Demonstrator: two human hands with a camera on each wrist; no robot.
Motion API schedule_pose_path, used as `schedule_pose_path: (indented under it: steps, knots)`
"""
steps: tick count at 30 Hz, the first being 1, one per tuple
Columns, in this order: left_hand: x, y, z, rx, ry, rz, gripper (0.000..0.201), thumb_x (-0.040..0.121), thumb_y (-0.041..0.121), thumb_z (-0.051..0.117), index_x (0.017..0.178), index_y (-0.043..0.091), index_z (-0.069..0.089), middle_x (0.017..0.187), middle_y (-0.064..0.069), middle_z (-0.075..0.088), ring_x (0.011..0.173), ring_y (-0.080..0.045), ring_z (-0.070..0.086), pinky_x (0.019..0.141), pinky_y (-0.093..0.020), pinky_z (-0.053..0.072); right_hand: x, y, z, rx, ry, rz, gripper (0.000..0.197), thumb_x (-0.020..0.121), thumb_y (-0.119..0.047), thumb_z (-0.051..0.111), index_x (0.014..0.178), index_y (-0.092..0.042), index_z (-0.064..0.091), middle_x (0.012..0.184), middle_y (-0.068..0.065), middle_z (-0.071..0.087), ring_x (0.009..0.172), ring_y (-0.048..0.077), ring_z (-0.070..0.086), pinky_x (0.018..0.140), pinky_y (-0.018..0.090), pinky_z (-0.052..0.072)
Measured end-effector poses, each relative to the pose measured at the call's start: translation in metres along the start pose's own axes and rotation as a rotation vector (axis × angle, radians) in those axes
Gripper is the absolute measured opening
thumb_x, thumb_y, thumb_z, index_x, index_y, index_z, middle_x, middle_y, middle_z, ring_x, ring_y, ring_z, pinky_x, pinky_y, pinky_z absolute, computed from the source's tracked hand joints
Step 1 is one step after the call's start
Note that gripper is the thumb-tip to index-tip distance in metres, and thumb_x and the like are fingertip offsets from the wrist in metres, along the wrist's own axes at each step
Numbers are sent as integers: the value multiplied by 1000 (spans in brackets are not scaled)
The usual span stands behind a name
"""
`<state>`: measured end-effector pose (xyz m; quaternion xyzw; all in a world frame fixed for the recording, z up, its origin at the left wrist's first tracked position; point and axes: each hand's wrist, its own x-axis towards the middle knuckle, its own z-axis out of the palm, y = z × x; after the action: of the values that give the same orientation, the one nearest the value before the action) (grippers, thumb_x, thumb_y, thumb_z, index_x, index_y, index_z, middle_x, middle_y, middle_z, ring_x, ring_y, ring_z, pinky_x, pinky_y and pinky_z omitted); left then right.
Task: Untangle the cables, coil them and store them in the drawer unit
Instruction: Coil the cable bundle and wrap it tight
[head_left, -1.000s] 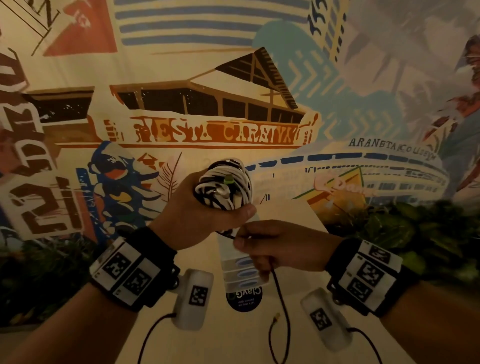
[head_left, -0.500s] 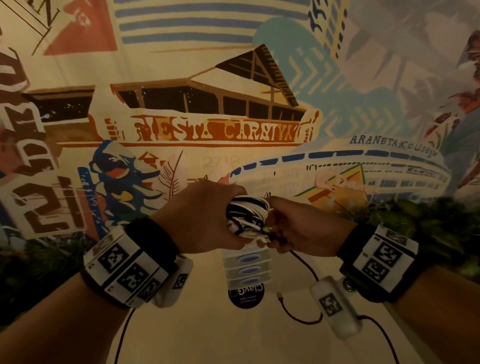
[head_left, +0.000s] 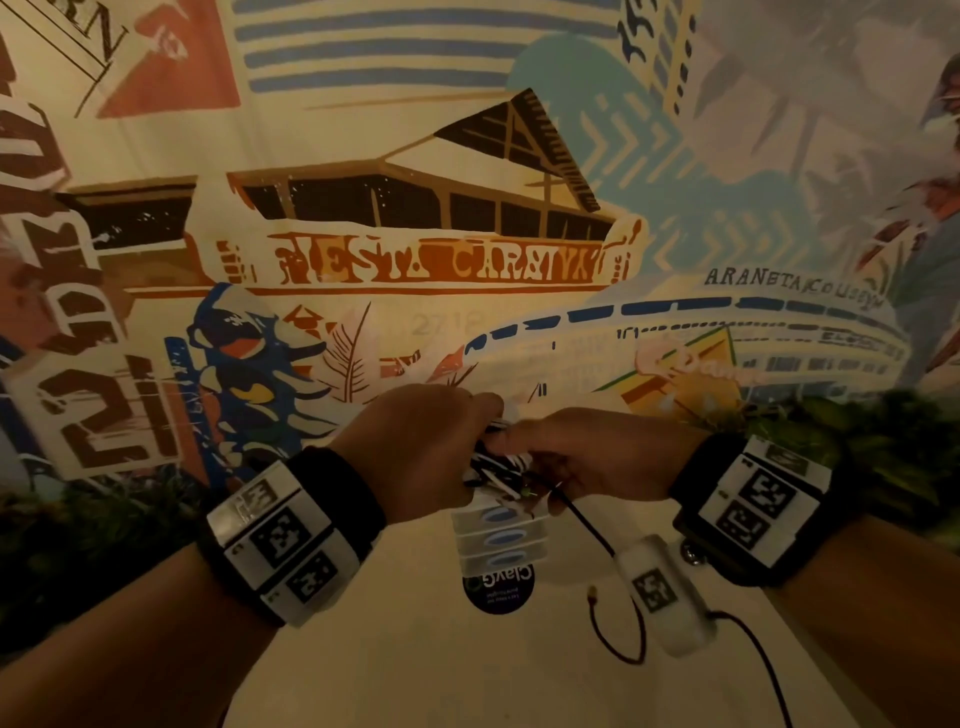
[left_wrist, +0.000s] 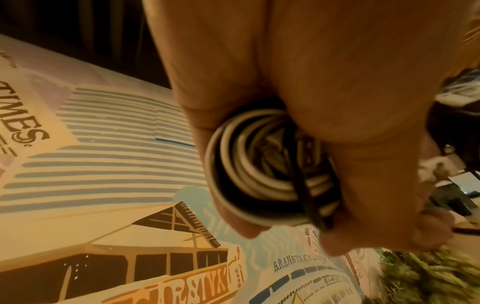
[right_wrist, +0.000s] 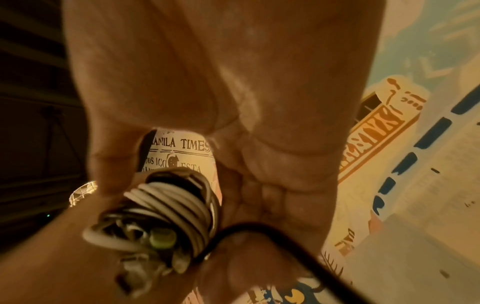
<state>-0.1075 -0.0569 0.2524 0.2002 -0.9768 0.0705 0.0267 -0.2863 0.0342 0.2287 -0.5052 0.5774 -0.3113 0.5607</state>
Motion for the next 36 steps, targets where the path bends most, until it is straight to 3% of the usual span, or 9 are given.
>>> schedule_pose_path:
  steps: [6,10,16,22,25,28,32,34,36]
  knots:
    - [9,16,6,52,62,27,18,97,38,57,108,24,57,93,6,66,75,-12,56,64,-22,37,6,-15,4,-517,90,-31,28,78,-42,83,99,-24,77,91,-6,76,84,9,71,76,24,60]
    - [15,19,9,51,74,-13,15,99,33,50,102,22,60,86,5,64,71,-11,48,56,-17,24,16,-15,12,-632,231,-39,17,76,-32,82,76,-17,74,67,-4,67,57,8,62,62,24,54]
    - [12,18,12,26,80,-28,24,96,38,52,115,23,48,97,3,65,80,-17,63,68,-29,50,17,-11,14,-643,230,-100,27,85,-25,71,59,-26,62,57,-7,58,51,4,52,59,23,42]
    - [7,0,6,-13,192,-4,80,77,62,71,142,37,30,121,9,63,97,-13,65,72,-32,57,12,-4,8,-361,307,-105,7,83,-24,73,85,-18,73,70,-4,68,63,10,61,56,20,48]
    - [2,-19,-4,-233,222,-51,104,66,69,79,150,43,22,136,12,55,108,-9,63,83,-35,59,5,-1,3,-101,284,-134,6,85,-17,70,84,-11,72,69,2,64,65,16,59,66,31,48]
    - [-5,-33,0,-613,251,-113,109,57,76,79,149,48,27,129,19,57,105,-1,63,83,-35,62,1,5,-2,120,206,-182,15,89,-8,62,75,-9,68,66,7,57,62,20,54,72,41,42]
    - [-4,-27,19,-1103,189,-91,100,57,75,81,143,38,45,129,7,64,116,-15,64,90,-48,59,5,5,5,323,124,-273,22,79,-11,65,96,0,72,78,15,60,68,23,54,68,37,45]
    - [-2,-16,25,-1275,142,-8,89,62,68,83,137,32,54,129,5,68,121,-17,63,96,-41,57,9,5,12,358,62,-315,48,73,-15,68,118,3,68,100,26,67,86,30,64,78,42,51]
    - [0,-1,23,-1430,126,58,72,65,63,81,128,33,63,121,18,71,118,-4,64,93,-22,54,12,5,20,381,2,-357,50,75,-13,66,124,-5,66,116,21,71,106,32,68,92,46,54]
